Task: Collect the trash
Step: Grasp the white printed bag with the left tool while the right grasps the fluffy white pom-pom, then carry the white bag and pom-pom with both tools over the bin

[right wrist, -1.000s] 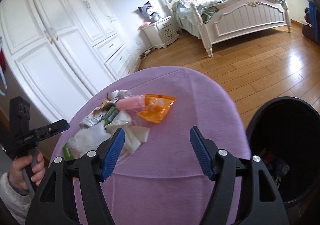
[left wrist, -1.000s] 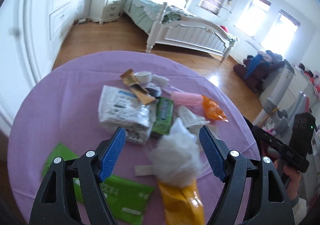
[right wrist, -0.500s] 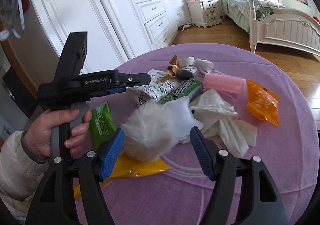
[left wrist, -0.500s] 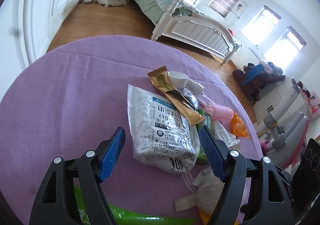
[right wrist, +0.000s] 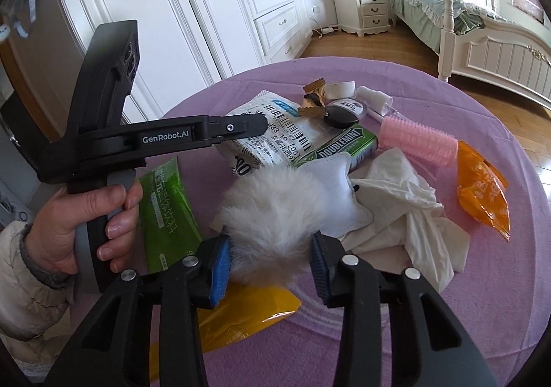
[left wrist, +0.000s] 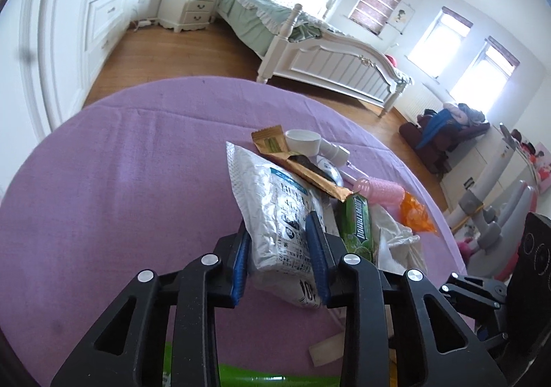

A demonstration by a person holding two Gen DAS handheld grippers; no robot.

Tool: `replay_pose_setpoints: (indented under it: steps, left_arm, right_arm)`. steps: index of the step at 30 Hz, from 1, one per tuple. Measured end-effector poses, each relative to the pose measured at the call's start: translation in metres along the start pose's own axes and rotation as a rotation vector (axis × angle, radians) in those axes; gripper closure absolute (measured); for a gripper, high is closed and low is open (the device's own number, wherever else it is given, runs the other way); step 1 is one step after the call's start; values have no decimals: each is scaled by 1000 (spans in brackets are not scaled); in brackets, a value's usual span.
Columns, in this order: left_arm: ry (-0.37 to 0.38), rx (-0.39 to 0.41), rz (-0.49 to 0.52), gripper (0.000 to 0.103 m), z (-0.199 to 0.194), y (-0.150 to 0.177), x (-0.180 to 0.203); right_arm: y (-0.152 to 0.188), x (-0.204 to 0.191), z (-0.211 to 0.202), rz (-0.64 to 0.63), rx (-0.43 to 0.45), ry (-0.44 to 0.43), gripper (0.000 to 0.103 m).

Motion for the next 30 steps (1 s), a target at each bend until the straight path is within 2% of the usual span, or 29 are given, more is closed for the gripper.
replay_pose_setpoints:
  steps: [3,12,19,30]
  left_arm:
    - [-28,59,34,80,-21,-10,3]
    - [-57,164,161,82,-64,-36,46]
    - [10,182,242,82,-68,-44,110]
    - [130,158,344,82,-38,-30,216]
  right_arm:
    - [-6,4,-13,24,52,-11,64]
    - [-31,38,-61,117,211,19,64]
    - [-36,88,-102,203,306,101,64]
    - [-23,164,-154,331,413,213,64]
Point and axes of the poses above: each gripper's, at about its wrist camera, not at the fingertips, and z roughly the way its jaws point, x to its right, y to its underside, the point moved 10 cm from there along z, roughly the way its jaws point, and after that the axes turned 10 degrees about x, right-handed, at the moved point
